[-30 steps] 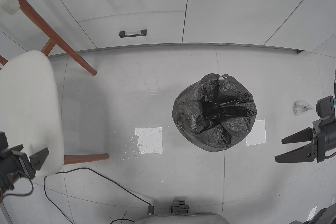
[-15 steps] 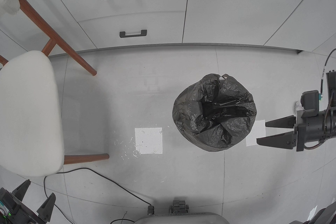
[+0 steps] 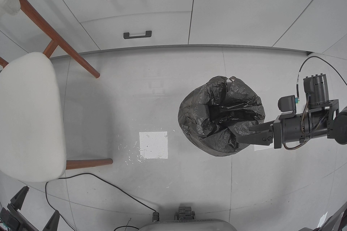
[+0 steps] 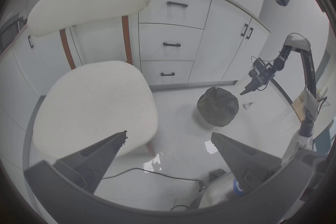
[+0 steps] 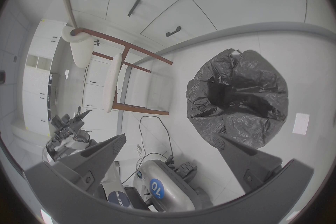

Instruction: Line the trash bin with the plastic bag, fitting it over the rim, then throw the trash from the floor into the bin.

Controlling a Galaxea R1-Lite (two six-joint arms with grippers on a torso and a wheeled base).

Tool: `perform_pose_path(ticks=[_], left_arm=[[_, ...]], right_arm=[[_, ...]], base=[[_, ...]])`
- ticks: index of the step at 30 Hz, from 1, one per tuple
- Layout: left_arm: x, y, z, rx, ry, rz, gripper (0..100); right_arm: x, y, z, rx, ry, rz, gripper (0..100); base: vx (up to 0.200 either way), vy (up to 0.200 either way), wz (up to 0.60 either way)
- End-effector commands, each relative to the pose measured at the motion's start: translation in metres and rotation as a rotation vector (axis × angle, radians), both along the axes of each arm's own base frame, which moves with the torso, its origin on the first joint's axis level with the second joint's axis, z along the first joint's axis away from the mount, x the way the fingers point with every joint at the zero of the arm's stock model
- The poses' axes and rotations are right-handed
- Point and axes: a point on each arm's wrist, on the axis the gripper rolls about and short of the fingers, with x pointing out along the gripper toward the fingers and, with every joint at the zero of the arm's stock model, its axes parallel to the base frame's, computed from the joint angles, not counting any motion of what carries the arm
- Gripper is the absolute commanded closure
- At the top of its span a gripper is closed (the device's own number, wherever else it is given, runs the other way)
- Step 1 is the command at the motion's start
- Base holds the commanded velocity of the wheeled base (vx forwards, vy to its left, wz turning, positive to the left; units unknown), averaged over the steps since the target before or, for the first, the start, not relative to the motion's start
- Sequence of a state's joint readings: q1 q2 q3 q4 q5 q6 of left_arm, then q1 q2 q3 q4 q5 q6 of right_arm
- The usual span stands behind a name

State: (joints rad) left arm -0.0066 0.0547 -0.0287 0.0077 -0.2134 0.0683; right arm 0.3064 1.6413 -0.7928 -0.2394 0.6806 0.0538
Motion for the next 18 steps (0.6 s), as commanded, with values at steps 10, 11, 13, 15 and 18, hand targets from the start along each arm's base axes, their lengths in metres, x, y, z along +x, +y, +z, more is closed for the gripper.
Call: perform_pose_path(ticks=[10,11,13,15,18], left_arm=[[-0.004,0.003,-0.002,0.047,-0.057,0.149,0],[-0.004,0.003,-0.002,0.041,-0.056,0.152,0],[-0.004,0.003,-0.003,0.039,-0.054,0.160,0],[-0.004,0.003,-0.002,0.038,-0.056,0.160,0],[-0.004,0.003,-0.002,0.043,-0.058,0.157,0]], right_arm=[[0.014,0.007,-0.016,-0.011,0.051,0.010,0],[0.015,0.008,-0.016,-0.011,0.048,0.011,0],[0.020,0.009,-0.018,-0.010,0.047,0.012,0],[0.026,0.011,-0.020,-0.008,0.041,0.012,0],[0.035,0.013,-0.024,-0.008,0.028,0.013,0]], base=[[0.000,0.000,0.00],[0.000,0.000,0.00],[0.200,0.000,0.00],[0.200,0.000,0.00],[0.133,0.000,0.00]])
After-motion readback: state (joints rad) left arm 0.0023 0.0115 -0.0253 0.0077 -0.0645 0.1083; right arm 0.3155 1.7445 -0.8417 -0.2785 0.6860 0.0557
